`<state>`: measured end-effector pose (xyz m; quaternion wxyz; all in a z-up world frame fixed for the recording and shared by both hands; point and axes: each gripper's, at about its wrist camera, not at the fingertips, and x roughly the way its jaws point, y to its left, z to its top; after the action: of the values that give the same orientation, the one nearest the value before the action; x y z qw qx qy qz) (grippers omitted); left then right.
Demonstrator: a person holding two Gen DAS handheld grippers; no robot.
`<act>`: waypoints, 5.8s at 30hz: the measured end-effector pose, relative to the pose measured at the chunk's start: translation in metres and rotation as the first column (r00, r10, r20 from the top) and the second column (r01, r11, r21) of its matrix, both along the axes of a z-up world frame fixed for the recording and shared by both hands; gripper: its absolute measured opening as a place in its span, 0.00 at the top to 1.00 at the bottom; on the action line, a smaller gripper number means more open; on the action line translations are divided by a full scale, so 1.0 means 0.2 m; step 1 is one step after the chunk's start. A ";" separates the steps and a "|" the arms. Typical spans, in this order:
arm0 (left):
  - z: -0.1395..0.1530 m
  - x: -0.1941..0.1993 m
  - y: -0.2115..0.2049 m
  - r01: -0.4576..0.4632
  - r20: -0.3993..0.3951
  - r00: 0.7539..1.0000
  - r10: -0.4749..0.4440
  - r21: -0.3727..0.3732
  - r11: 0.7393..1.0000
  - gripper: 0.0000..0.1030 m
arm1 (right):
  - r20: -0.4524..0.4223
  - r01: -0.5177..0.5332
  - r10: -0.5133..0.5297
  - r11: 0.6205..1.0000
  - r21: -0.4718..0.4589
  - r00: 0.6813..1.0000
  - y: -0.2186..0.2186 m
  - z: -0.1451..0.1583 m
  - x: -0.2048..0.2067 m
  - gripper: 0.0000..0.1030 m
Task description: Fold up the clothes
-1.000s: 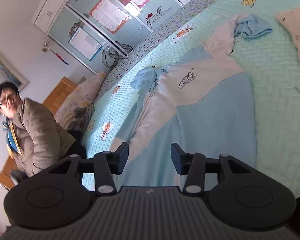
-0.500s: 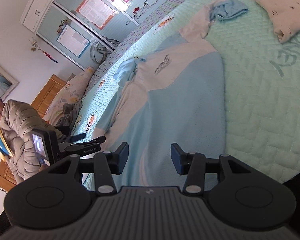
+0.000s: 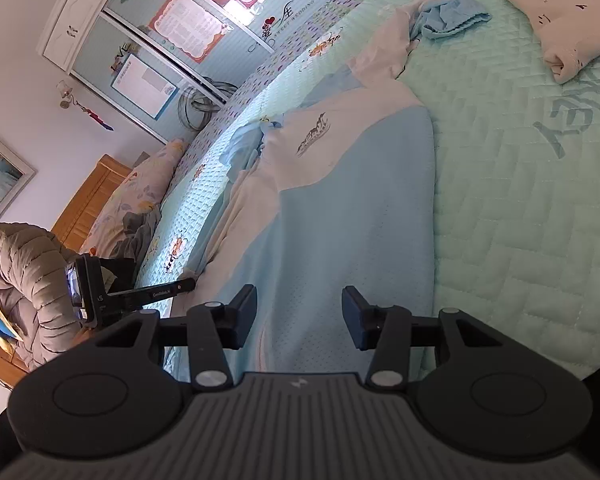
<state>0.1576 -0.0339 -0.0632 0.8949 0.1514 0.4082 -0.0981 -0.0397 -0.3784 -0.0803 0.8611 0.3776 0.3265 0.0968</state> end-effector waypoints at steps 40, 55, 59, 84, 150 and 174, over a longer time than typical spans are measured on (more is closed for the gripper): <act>0.21 0.63 0.50 -0.038 -0.118 0.992 0.034 -0.034 0.999 0.16 | -0.027 0.050 -0.052 0.996 -0.071 0.998 -0.05 0.01 0.25 0.52; -0.06 0.78 0.73 -0.192 -0.294 0.953 0.074 -0.393 0.899 0.14 | -0.069 0.075 -0.082 0.992 -0.099 0.994 -0.01 0.01 0.27 0.51; -0.09 0.78 0.70 -0.188 -0.272 0.959 0.078 -0.404 0.895 0.28 | -0.080 0.068 -0.077 0.992 -0.104 0.994 0.01 0.00 0.30 0.51; 0.02 0.74 0.65 -0.104 -0.117 0.991 0.065 -0.374 0.922 0.99 | 0.043 -0.338 0.415 0.792 -0.509 0.909 -0.26 0.56 1.37 0.32; 0.00 1.05 0.56 -0.014 -0.082 0.996 -0.021 -0.400 0.916 0.97 | -0.075 -0.530 0.690 0.477 -0.701 0.720 0.02 0.15 2.34 0.99; 0.05 1.66 0.65 -0.244 -0.012 0.969 0.247 -0.205 0.948 0.98 | -0.033 -0.281 0.404 0.572 -0.771 0.914 -0.12 0.09 2.73 0.98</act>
<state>0.4889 0.0967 -0.0525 0.9137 0.0070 0.4054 -0.0264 0.5053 -0.4026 -0.0619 0.9246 -0.0986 0.3391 0.1428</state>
